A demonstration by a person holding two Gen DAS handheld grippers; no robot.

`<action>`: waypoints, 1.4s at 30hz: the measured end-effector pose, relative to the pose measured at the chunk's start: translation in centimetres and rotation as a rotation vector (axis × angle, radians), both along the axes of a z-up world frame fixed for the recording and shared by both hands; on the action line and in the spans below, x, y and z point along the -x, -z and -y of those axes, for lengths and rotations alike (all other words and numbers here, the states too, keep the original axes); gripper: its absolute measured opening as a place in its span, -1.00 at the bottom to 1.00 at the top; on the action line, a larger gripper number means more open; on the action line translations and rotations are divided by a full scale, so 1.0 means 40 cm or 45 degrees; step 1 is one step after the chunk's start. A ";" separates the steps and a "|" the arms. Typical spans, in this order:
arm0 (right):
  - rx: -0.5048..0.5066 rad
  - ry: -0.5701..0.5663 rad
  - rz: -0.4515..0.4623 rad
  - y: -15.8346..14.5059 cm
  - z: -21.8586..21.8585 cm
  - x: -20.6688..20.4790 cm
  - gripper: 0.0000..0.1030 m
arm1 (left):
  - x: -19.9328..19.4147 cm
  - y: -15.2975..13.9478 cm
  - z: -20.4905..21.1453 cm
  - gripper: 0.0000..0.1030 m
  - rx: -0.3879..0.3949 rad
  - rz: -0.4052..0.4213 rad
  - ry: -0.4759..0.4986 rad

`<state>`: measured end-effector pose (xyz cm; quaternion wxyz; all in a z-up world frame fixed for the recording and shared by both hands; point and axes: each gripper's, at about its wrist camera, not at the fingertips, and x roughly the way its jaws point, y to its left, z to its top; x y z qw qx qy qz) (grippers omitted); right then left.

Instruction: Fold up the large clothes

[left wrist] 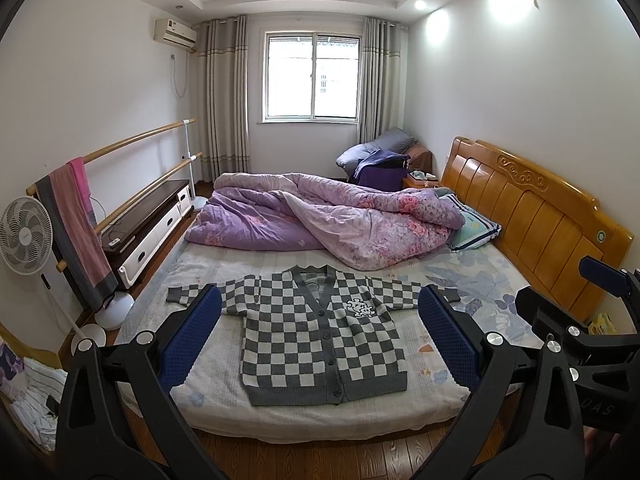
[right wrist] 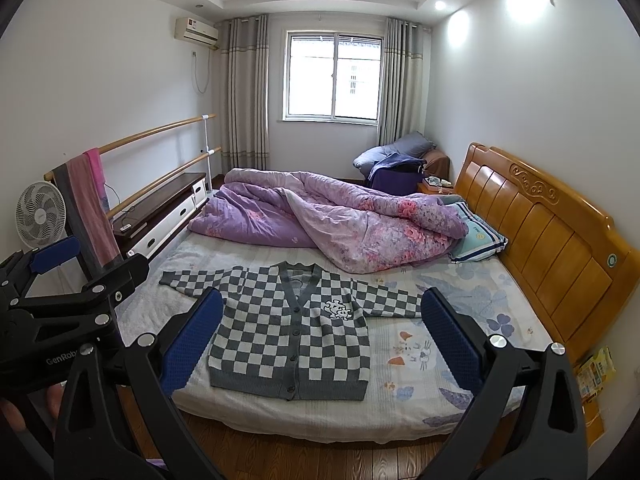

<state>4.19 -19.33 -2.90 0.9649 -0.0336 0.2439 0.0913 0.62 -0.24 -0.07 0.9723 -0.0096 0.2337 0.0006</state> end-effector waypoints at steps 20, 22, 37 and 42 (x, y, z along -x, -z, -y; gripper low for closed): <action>0.009 0.015 -0.011 0.003 -0.024 -0.006 0.86 | -0.003 0.000 0.011 0.91 -0.004 0.001 -0.003; 0.010 0.019 -0.014 0.005 -0.033 -0.009 0.86 | -0.004 0.001 0.011 0.91 -0.004 0.001 -0.002; 0.019 0.052 -0.032 0.013 -0.083 -0.020 0.86 | -0.039 0.022 0.002 0.91 0.013 -0.021 0.022; 0.023 0.062 -0.043 0.016 -0.109 -0.030 0.86 | -0.071 0.037 -0.022 0.91 0.015 -0.032 0.038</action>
